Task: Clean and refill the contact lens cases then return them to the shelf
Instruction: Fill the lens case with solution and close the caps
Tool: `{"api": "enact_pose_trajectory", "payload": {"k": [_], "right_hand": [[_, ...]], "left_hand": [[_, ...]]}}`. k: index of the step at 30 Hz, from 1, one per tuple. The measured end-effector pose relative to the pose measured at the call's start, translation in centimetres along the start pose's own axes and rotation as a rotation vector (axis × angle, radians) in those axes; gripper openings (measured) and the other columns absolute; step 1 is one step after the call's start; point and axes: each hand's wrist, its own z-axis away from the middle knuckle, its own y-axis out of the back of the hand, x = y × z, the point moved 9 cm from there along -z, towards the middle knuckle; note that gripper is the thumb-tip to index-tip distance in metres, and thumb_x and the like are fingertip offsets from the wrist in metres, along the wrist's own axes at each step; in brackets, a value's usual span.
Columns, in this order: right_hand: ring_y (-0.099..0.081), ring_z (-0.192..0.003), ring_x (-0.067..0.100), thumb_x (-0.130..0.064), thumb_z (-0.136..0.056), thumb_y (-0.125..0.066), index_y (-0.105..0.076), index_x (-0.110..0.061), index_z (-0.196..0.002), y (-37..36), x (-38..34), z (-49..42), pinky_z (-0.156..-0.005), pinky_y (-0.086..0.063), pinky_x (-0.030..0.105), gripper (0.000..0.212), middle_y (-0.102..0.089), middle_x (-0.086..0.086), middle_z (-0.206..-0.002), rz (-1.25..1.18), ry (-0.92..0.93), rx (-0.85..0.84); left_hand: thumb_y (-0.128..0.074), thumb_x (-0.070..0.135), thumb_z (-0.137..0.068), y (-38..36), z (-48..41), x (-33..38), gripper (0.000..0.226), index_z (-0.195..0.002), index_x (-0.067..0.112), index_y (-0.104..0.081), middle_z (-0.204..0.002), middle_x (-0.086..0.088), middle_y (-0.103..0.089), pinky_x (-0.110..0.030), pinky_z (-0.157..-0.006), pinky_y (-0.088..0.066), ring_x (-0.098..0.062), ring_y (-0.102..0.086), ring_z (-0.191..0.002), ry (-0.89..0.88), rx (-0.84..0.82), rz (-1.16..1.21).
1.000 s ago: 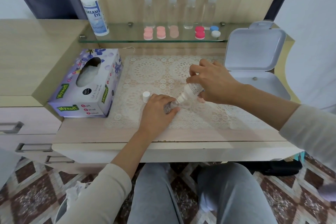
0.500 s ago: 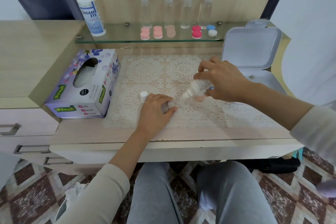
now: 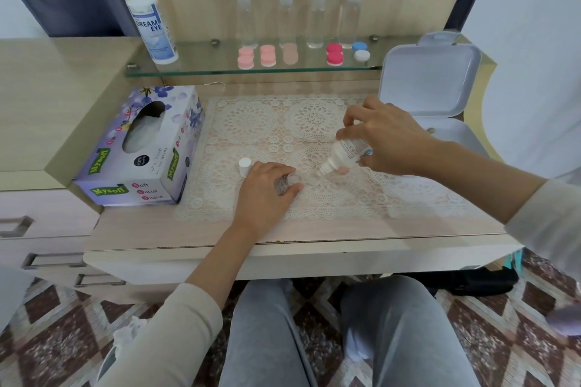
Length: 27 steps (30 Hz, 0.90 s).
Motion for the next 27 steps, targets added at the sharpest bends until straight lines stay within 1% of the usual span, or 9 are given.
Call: {"api": "enact_pose_trajectory", "payload": {"k": [3,10,15,27], "right_hand": [[-0.036,-0.108,0.018,-0.021,-0.081,-0.065,-0.050,-0.025,-0.129,-0.02,-0.04,-0.03,-0.076,-0.020,0.023,0.051,-0.045,-0.003,-0.122,-0.006,0.005,0.012],[-0.037,-0.107,0.020,-0.019,-0.079,-0.066,-0.053,-0.024,-0.127,-0.14,0.07,-0.12,-0.075,-0.021,0.025,0.049,-0.047,-0.001,-0.119,-0.028,0.013,0.037],[-0.038,-0.106,0.021,-0.019,-0.079,-0.067,-0.054,-0.022,-0.126,-0.17,0.06,-0.24,-0.075,-0.022,0.026,0.049,-0.048,0.000,-0.118,-0.031,0.018,0.049],[-0.039,-0.104,0.020,-0.018,-0.079,-0.067,-0.055,-0.022,-0.125,-0.08,0.05,-0.32,-0.075,-0.022,0.026,0.048,-0.048,0.000,-0.117,-0.028,0.014,0.050]], "left_hand": [[-0.072,0.024,-0.077,0.04,-0.01,0.02,0.030,-0.104,0.010,-0.068,-0.103,-0.002,-0.066,-0.010,-0.083,-0.026,-0.017,-0.052,-0.102,-0.002,0.001,-0.004],[-0.071,0.026,-0.078,-0.09,-0.04,-0.19,0.031,-0.105,0.011,-0.068,-0.105,-0.002,-0.066,-0.015,-0.087,-0.029,-0.016,-0.051,-0.104,0.011,-0.005,-0.002],[-0.072,0.024,-0.077,0.10,0.06,0.05,0.029,-0.103,0.010,-0.068,-0.102,-0.002,-0.066,-0.010,-0.082,-0.025,-0.017,-0.052,-0.100,-0.001,0.000,0.005],[-0.071,0.026,-0.078,0.00,0.02,-0.09,0.030,-0.104,0.011,-0.068,-0.103,-0.001,-0.066,-0.009,-0.082,-0.025,-0.015,-0.051,-0.101,0.010,0.000,0.012]]}}
